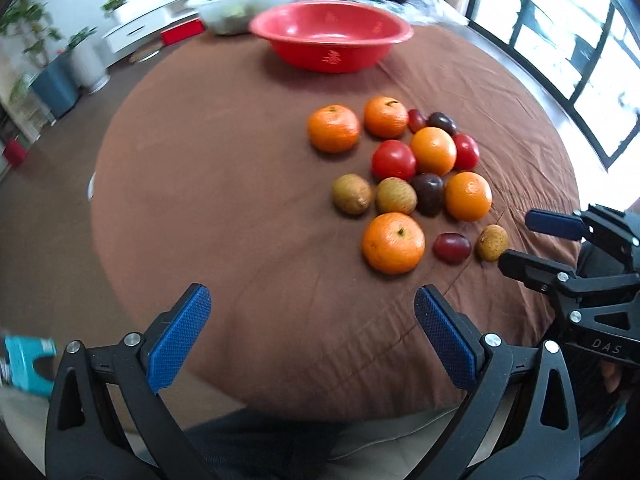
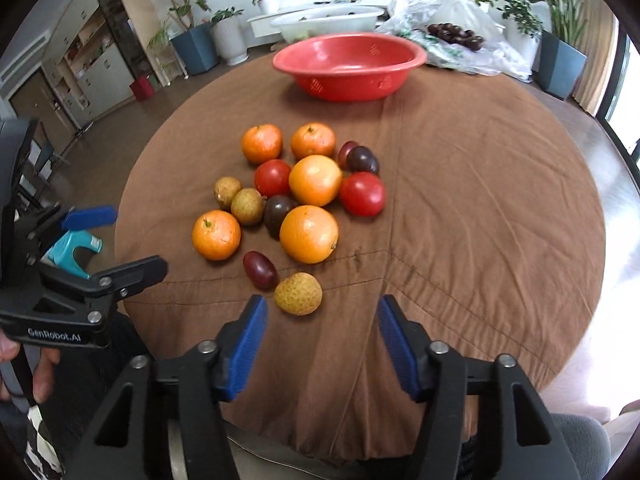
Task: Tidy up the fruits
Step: 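Grasp a mandarin with the left tool while the right tool grasps a small yellow pear, then carry the mandarin with the left tool while the right tool carries the pear to the red bowl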
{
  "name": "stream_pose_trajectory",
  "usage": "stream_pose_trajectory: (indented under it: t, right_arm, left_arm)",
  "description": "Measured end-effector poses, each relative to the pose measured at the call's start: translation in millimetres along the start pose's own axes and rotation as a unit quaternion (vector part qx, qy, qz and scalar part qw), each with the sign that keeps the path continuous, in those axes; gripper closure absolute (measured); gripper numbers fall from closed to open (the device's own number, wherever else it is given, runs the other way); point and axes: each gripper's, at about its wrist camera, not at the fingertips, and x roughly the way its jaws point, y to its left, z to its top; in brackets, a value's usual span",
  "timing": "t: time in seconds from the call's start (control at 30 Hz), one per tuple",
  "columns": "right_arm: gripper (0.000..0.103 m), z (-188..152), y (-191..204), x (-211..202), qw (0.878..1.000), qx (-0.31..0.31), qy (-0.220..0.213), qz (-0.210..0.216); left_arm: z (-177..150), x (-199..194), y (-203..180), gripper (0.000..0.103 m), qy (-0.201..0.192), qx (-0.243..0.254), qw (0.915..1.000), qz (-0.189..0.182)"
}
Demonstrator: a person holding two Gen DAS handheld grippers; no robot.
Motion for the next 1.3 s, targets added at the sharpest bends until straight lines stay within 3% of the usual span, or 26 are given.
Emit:
stream_pose_trajectory:
  t: [0.13, 0.27, 0.43, 0.6, 0.77, 1.3]
  right_arm:
    - [0.049, 4, -1, 9, 1.000, -0.009, 0.009, 0.014]
    - [0.049, 8, -5, 16, 0.999, -0.012, 0.019, 0.026]
    - [0.051, 10, -11, 17, 0.999, -0.020, 0.024, 0.035]
    - [0.052, 10, -15, 17, 0.998, -0.026, 0.026, 0.045]
    - [0.052, 10, -13, 20, 0.998, -0.035, 0.026, 0.046]
    - [0.052, 16, -1, 27, 0.997, -0.058, 0.035, 0.040]
  left_arm:
    - [10, 9, -9, 0.000, -0.006, 0.046, 0.9971, -0.060]
    - [18, 13, -20, 0.005, -0.008, 0.083, 0.9934, -0.079]
    - [25, 27, -23, 0.042, 0.004, 0.090, 0.9911, -0.099]
    - [29, 35, -25, 0.059, 0.007, 0.092, 0.9885, -0.120]
    - [30, 38, -28, 0.066, 0.010, 0.097, 0.9864, -0.132]
    - [22, 34, -8, 0.068, -0.004, 0.057, 0.9843, -0.167]
